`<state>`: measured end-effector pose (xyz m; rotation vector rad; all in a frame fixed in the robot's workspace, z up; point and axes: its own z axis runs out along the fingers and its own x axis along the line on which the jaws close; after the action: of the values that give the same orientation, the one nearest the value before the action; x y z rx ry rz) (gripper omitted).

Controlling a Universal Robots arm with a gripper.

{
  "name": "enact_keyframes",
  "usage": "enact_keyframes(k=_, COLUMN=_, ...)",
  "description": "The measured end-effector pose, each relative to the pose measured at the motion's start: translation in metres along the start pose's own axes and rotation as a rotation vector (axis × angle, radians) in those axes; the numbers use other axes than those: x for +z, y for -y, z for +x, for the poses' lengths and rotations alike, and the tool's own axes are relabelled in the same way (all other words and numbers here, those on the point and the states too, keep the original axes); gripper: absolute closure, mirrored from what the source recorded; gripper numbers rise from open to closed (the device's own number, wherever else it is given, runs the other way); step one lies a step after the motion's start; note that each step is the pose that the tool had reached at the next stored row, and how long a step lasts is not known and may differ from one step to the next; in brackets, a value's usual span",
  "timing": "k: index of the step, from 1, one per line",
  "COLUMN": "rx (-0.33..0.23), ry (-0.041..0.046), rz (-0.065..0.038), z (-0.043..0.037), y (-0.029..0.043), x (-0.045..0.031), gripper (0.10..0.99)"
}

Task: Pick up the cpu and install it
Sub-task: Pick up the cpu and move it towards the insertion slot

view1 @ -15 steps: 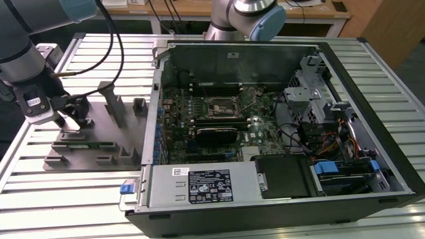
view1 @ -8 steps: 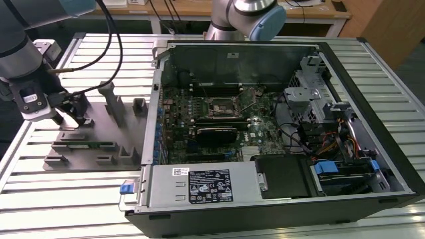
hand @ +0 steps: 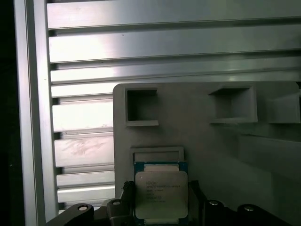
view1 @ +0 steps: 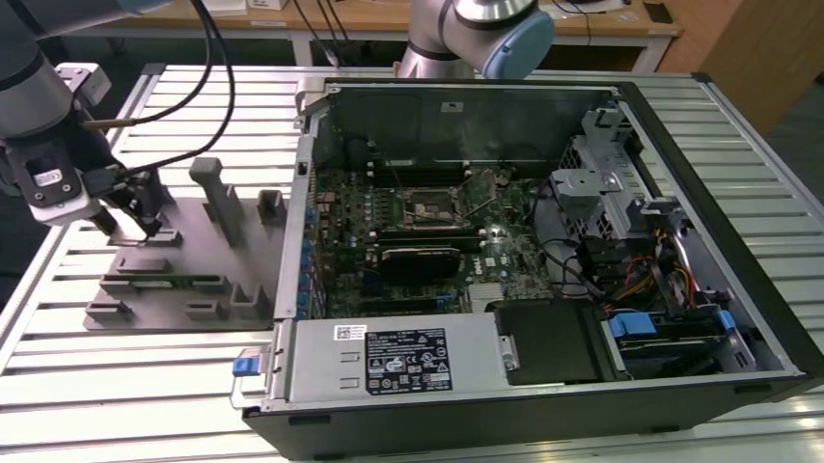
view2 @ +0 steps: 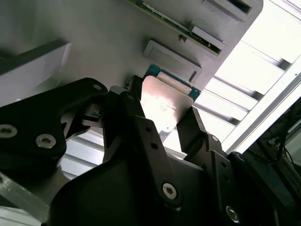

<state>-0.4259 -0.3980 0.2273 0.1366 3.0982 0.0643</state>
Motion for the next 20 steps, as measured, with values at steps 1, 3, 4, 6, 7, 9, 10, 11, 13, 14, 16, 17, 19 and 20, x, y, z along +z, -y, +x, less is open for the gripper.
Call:
enact_keyframes(k=1, rx=0.000, ry=0.0001, rz=0.000, z=-0.0001, y=-0.0001, x=-0.0018, gripper=0.545)
enact_keyframes(k=3, rx=0.000, ry=0.0002, rz=0.000, z=-0.0002, y=-0.0003, x=-0.0058, gripper=0.545)
enact_keyframes(k=4, rx=0.000, ry=0.0002, rz=0.000, z=-0.0003, y=-0.0003, x=-0.0077, gripper=0.545)
enact_keyframes(k=6, rx=0.000, ry=0.0004, rz=0.000, z=-0.0005, y=-0.0005, x=-0.0114, gripper=0.545)
enact_keyframes(k=7, rx=0.000, ry=0.0006, rz=0.000, z=-0.0006, y=-0.0006, x=-0.0133, gripper=0.545)
enact_keyframes(k=9, rx=0.000, ry=0.0007, rz=0.000, z=-0.0007, y=-0.0008, x=-0.0169, gripper=0.545)
enact_keyframes(k=10, rx=0.000, ry=0.0008, rz=0.000, z=-0.0007, y=-0.0009, x=-0.0186, gripper=0.545)
enact_keyframes(k=11, rx=0.000, ry=0.0009, rz=0.000, z=-0.0008, y=-0.0010, x=-0.0202, gripper=0.545)
enact_keyframes(k=13, rx=0.000, ry=0.0010, rz=0.000, z=-0.0009, y=-0.0012, x=-0.0233, gripper=0.545)
enact_keyframes(k=14, rx=0.000, ry=0.0011, rz=0.000, z=-0.0009, y=-0.0013, x=-0.0246, gripper=0.545)
enact_keyframes(k=16, rx=0.000, ry=0.0011, rz=0.000, z=-0.0010, y=-0.0014, x=-0.0273, gripper=0.545)
enact_keyframes(k=17, rx=0.000, ry=0.0011, rz=0.000, z=-0.0011, y=-0.0015, x=-0.0286, gripper=0.545)
enact_keyframes(k=19, rx=0.000, ry=0.0011, rz=0.000, z=-0.0012, y=-0.0016, x=-0.0309, gripper=0.545)
enact_keyframes(k=20, rx=0.000, ry=0.0011, rz=0.000, z=-0.0012, y=-0.0016, x=-0.0322, gripper=0.545)
